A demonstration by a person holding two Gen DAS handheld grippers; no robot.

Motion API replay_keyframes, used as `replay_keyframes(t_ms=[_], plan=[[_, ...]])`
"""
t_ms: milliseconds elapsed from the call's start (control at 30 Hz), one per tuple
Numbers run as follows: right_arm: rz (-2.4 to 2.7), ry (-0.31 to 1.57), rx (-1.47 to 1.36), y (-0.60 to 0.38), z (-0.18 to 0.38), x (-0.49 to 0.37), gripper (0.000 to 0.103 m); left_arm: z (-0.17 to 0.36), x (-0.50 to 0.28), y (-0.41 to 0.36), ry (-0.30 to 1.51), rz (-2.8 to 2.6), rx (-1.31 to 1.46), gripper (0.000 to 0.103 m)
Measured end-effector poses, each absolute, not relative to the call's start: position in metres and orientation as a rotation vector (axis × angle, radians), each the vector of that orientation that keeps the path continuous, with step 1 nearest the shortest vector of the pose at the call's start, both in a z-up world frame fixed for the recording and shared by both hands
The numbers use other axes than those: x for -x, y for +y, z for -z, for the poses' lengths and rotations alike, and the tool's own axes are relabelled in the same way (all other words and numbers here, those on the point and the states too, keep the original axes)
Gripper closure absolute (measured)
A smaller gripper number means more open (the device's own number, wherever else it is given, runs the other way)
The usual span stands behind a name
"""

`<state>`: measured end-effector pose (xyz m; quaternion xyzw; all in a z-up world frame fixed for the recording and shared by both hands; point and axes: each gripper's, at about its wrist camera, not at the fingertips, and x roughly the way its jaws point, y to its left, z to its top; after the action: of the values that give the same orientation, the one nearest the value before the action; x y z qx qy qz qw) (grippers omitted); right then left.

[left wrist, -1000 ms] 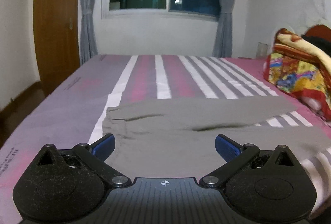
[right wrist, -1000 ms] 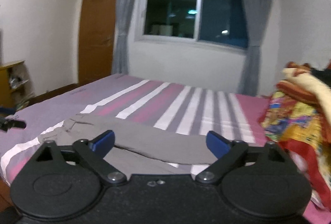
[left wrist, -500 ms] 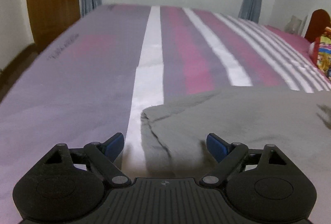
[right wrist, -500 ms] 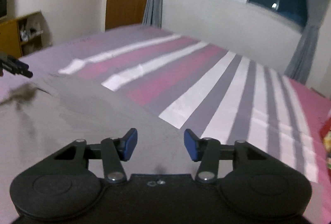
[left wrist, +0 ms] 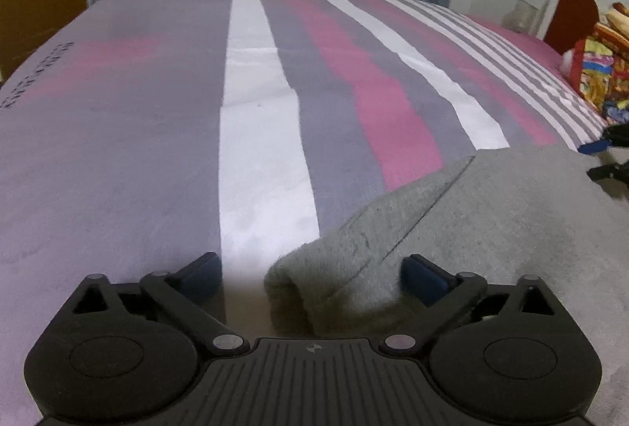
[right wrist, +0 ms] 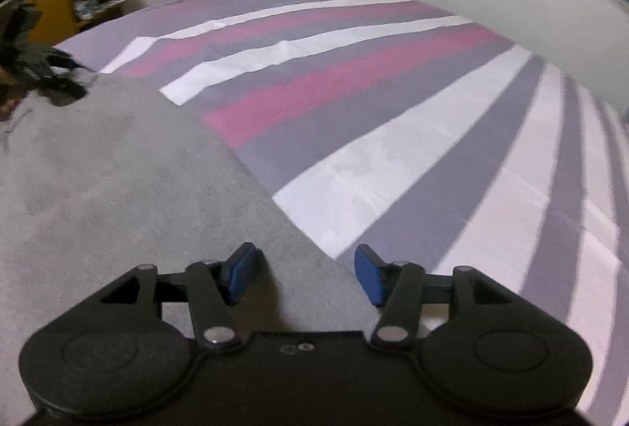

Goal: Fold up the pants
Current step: 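Lower both tools to the sweatpants cuffs and close both grippers on them, then lift the cuffs with both grippers and fold them over toward the waistband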

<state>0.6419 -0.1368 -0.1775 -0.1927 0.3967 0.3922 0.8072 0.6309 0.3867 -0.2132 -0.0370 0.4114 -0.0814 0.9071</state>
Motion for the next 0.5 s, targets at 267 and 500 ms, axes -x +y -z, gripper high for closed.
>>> replay_keyframes(t_ms=[267,500], plan=[[-0.883,0.850,0.460,-0.134,0.171,-0.642,0.100,0.202,-0.632,0.370,0.804,0.189,0.035,0.085],[-0.804,0.585,0.480,-0.164,0.079,-0.552,0.100,0.129,-0.565,0.367,0.571,0.218,0.045,0.085]])
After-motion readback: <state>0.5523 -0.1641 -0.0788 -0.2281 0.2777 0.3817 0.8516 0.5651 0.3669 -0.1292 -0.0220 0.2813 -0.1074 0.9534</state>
